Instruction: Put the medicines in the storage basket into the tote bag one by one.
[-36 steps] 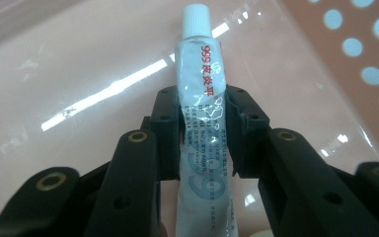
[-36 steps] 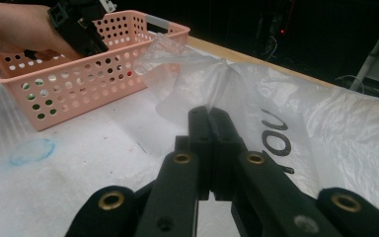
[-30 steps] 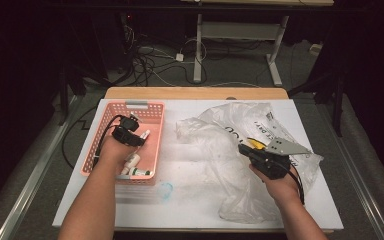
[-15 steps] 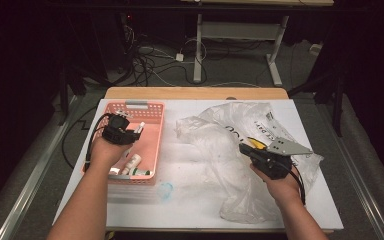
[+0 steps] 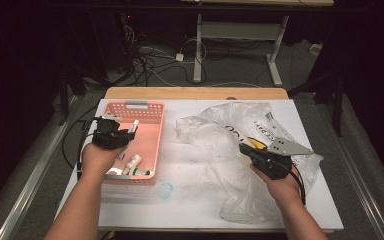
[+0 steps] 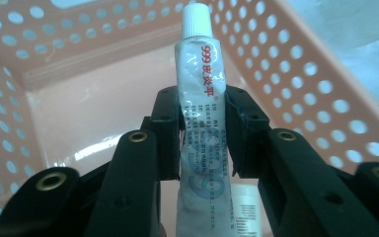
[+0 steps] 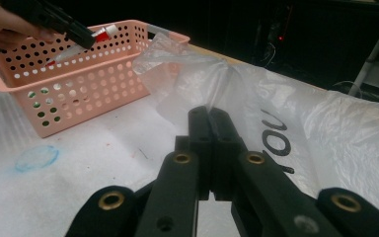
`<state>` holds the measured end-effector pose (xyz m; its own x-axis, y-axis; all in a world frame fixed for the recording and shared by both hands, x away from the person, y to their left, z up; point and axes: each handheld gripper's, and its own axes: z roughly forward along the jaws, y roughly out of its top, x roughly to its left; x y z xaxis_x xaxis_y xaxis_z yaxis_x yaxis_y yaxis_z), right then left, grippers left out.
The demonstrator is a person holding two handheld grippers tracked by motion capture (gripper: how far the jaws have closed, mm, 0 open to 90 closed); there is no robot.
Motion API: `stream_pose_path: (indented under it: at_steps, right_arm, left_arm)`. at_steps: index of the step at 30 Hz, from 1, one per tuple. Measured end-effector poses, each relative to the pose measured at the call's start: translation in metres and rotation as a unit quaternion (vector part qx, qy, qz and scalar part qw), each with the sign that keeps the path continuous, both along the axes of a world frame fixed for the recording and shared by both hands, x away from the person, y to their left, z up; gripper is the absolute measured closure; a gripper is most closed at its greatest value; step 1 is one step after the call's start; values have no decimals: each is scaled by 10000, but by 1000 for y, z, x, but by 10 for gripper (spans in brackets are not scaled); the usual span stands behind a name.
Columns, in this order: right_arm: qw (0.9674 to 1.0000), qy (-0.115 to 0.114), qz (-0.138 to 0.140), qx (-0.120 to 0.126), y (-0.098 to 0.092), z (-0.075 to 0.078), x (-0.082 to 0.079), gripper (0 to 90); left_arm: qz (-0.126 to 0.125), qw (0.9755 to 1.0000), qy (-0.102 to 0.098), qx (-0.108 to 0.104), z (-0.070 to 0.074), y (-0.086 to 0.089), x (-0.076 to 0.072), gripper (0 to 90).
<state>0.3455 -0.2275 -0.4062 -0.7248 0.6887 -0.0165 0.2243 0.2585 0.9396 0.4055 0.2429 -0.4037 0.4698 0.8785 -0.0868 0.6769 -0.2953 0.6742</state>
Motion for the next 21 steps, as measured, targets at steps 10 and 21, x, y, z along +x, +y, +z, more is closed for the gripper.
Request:
stream_pose_path:
  at_steps: [10, 21]
  right_arm:
    - [10000, -9, -16, -13, 0, 0, 0, 900]
    - [10000, -3, 5, -60, 1, -1, -1, 900]
  left_arm:
    - [-185, 9989, -413, -80, 7, -5, -28, 680]
    - [-264, 9976, -610, -207, -3, -8, -49, 679]
